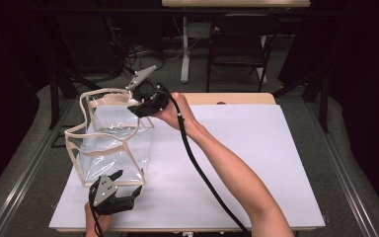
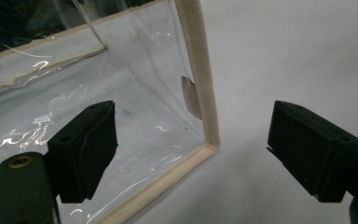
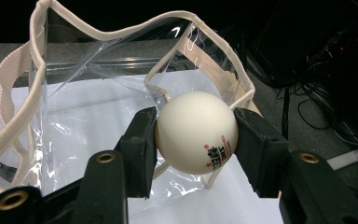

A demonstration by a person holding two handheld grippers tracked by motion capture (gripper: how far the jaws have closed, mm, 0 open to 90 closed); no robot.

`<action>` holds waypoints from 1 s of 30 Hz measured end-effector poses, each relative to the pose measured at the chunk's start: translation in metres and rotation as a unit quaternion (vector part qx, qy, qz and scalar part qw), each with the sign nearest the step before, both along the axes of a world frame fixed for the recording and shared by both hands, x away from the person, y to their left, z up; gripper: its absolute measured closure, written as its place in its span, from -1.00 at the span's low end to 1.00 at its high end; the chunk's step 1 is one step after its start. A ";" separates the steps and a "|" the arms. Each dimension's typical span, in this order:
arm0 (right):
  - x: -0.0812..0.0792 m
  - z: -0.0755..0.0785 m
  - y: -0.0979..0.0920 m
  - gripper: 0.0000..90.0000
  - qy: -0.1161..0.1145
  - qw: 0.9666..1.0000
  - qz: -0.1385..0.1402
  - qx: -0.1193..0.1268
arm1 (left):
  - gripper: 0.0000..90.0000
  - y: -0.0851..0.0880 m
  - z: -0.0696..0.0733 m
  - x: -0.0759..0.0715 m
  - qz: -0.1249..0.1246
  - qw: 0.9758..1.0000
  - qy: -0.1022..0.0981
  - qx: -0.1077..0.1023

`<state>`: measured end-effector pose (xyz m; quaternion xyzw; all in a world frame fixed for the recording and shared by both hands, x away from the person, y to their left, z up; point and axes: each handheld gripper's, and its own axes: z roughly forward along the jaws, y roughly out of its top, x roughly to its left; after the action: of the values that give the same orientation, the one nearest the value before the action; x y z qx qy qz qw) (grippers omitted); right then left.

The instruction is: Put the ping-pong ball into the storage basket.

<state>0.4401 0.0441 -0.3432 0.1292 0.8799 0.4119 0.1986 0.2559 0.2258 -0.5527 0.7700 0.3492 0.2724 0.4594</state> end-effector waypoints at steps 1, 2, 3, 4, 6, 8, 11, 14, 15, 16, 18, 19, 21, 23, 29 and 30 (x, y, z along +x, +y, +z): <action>0.000 0.000 0.001 0.14 0.000 1.000 0.000 0.000 | -0.65 0.000 0.000 0.000 0.000 1.000 0.000 0.001; 0.000 0.000 0.001 0.14 0.000 1.000 0.001 0.000 | -0.65 0.000 0.000 0.000 -0.001 1.000 0.000 0.001; 0.000 -0.001 0.001 0.14 -0.001 1.000 0.002 0.001 | -0.65 0.000 0.000 0.000 -0.001 1.000 0.000 0.001; 0.000 -0.001 0.002 0.14 0.000 1.000 0.003 0.000 | -0.65 0.000 0.000 0.000 -0.001 1.000 -0.001 0.001; -0.001 -0.001 0.003 0.14 0.000 1.000 0.004 -0.002 | -0.65 0.000 0.000 0.000 -0.001 1.000 0.000 0.001; -0.001 -0.001 0.004 0.14 0.001 1.000 0.005 -0.003 | -0.65 0.000 0.000 0.000 -0.001 1.000 -0.001 0.001; -0.002 -0.002 0.006 0.13 0.003 1.000 0.006 -0.005 | -0.65 0.000 0.000 0.000 0.000 1.000 0.000 0.000; -0.002 -0.003 0.009 0.13 0.005 1.000 0.009 -0.006 | -0.65 0.000 0.000 0.000 -0.001 1.000 0.000 0.000; -0.002 -0.003 0.009 0.13 0.004 1.000 0.011 -0.006 | -0.65 0.000 0.000 0.000 -0.001 1.000 0.001 0.001; -0.003 -0.004 0.010 0.13 0.005 1.000 0.011 -0.007 | -0.65 0.000 0.000 0.000 -0.001 1.000 0.000 0.000; -0.003 -0.004 0.011 0.14 0.006 1.000 0.011 -0.007 | -0.65 0.000 0.000 0.000 0.000 1.000 0.000 0.000; -0.003 -0.004 0.012 0.13 0.007 1.000 0.012 -0.009 | -0.65 0.000 0.000 0.000 0.000 1.000 0.001 0.001; -0.003 -0.005 0.013 0.13 0.008 1.000 0.013 -0.008 | -0.65 0.000 0.000 0.000 0.000 1.000 0.001 0.000; -0.004 -0.006 0.014 0.13 0.009 1.000 0.015 -0.012 | -0.65 0.000 0.000 0.000 0.000 1.000 0.001 0.000; -0.005 -0.009 0.018 0.13 0.013 1.000 0.020 -0.017 | -0.65 0.000 0.000 0.000 0.000 1.000 0.001 0.000; -0.005 -0.009 0.019 0.13 0.014 1.000 0.020 -0.018 | -0.65 0.000 0.000 0.000 0.000 1.000 0.001 0.000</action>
<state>0.4353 0.0632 -0.3524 0.1137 0.8922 0.3981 0.1806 0.2562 0.2257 -0.5528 0.7702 0.3493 0.2716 0.4593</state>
